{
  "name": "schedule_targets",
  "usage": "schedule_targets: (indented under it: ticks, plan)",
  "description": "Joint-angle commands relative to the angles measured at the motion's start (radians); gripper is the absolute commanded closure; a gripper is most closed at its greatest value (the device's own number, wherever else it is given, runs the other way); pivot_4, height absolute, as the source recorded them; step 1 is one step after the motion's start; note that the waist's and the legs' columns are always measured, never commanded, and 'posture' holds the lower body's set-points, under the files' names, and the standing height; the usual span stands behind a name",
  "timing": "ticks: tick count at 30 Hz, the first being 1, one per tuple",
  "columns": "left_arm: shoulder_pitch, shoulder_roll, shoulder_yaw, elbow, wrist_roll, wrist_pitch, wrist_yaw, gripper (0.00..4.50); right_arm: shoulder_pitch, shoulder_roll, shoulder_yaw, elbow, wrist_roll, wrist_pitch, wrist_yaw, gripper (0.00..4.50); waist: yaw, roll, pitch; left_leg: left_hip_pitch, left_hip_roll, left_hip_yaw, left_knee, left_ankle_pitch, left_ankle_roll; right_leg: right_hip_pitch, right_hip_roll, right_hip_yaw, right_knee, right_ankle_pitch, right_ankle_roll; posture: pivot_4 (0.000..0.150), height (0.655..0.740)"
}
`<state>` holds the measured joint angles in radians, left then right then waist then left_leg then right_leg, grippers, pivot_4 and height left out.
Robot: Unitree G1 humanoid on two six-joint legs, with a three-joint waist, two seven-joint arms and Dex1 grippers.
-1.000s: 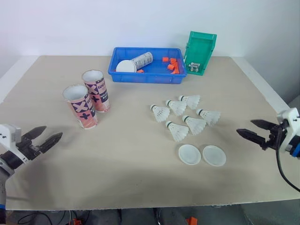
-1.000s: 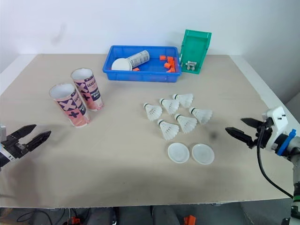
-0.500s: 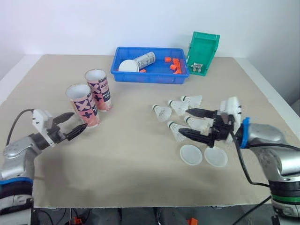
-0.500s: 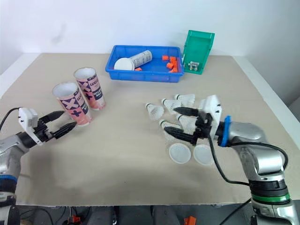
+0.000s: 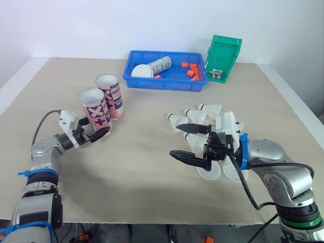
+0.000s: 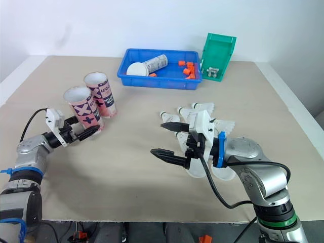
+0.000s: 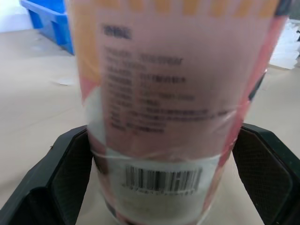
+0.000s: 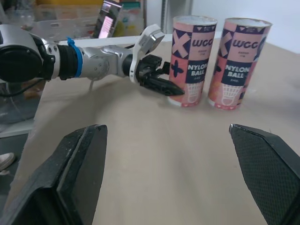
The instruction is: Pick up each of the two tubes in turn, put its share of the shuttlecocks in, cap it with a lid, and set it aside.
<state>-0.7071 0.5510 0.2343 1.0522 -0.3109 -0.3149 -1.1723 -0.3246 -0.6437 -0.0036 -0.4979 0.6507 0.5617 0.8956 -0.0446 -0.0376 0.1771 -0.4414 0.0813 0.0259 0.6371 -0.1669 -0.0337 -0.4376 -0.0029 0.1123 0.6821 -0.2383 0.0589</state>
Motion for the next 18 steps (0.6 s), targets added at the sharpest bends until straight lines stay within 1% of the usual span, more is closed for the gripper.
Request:
schedule_targets:
  ticks: [1,7,8,9,16,18]
  plan:
    - [-0.047,-0.007,0.001,0.039,0.024,-0.056,0.021,0.03,0.003,0.003,-0.030,-0.046,0.022,-0.006,-0.020,0.00,0.000,0.000,0.000,0.000,0.000,0.000,0.000,0.000,0.000,0.000,0.000,0.000,0.000,0.000,0.000,0.150,0.7079]
    - [-0.074,-0.017,0.004,0.086,0.050,-0.100,0.051,0.03,0.048,0.003,-0.035,-0.064,0.016,-0.011,-0.047,0.00,0.000,0.000,0.000,0.000,0.000,0.000,0.000,0.000,0.000,0.000,0.000,0.000,0.000,0.000,0.000,0.150,0.7079]
    - [-0.073,-0.019,0.004,0.087,0.052,-0.103,0.054,0.47,0.055,0.004,-0.036,-0.063,0.014,-0.013,-0.051,0.00,0.000,0.000,0.000,0.000,0.000,0.000,0.000,0.000,0.000,0.000,0.000,0.000,0.000,0.000,0.000,0.150,0.7079]
    - [-0.070,-0.020,0.003,0.087,0.057,-0.107,0.058,0.72,0.060,0.004,-0.037,-0.063,0.012,-0.015,-0.054,0.00,0.000,0.000,0.000,0.000,0.000,0.000,0.000,0.000,0.000,0.000,0.000,0.000,0.000,0.000,0.000,0.150,0.7079]
    - [-0.031,-0.008,0.014,0.047,0.041,-0.115,0.022,0.72,0.074,-0.009,-0.059,-0.055,0.015,-0.023,-0.061,0.00,0.000,0.000,0.000,0.000,0.000,0.000,0.000,0.000,0.000,0.000,0.000,0.000,0.000,0.001,0.001,0.150,0.7079]
    - [-0.013,-0.001,0.022,0.010,0.025,-0.103,0.006,0.72,0.078,-0.018,-0.072,-0.053,0.016,-0.022,-0.060,0.00,0.000,0.000,0.000,0.000,0.000,0.000,0.000,0.000,0.000,0.000,0.000,0.000,0.000,0.001,0.001,0.150,0.7079]
